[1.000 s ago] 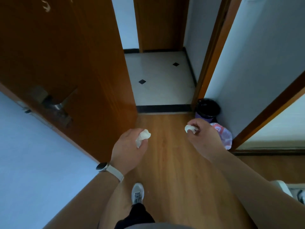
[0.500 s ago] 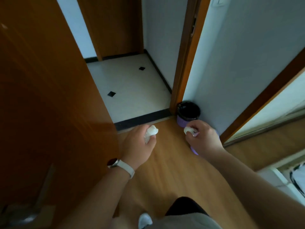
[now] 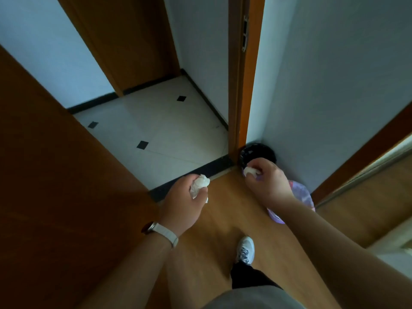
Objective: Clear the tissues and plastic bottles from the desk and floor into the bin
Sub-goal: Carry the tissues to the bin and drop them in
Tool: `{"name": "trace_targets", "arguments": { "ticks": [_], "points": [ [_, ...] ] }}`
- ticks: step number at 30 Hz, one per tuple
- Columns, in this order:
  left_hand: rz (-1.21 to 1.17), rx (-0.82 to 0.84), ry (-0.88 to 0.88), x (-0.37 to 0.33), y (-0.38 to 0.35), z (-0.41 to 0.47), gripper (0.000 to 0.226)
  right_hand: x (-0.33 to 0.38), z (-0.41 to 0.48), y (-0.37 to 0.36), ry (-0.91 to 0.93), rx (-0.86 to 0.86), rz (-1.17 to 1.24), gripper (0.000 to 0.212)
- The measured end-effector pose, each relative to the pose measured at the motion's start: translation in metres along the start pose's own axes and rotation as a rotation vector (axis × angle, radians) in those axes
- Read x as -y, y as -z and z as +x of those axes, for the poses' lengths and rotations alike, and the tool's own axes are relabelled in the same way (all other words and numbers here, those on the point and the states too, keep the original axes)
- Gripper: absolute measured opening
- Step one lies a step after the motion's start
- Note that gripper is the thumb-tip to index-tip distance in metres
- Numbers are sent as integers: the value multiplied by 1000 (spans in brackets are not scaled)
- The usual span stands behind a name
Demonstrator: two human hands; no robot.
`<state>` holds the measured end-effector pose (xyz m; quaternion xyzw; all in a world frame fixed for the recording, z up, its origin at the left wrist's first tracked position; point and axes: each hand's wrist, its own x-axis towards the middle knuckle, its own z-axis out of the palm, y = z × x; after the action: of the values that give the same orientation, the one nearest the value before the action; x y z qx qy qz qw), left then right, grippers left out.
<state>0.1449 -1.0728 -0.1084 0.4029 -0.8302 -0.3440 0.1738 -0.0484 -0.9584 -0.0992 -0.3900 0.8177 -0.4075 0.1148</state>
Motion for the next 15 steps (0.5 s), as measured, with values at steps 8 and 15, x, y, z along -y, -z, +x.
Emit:
{"name": "trace_targets", "arguments": {
  "ticks": [8, 15],
  "points": [
    [4, 79, -30, -61, -53, 138, 29, -55, 120, 38, -117, -62, -9, 21],
    [56, 198, -176, -99, -86, 200, 21, -99, 162, 69, -262, -109, 12, 21]
  ]
}}
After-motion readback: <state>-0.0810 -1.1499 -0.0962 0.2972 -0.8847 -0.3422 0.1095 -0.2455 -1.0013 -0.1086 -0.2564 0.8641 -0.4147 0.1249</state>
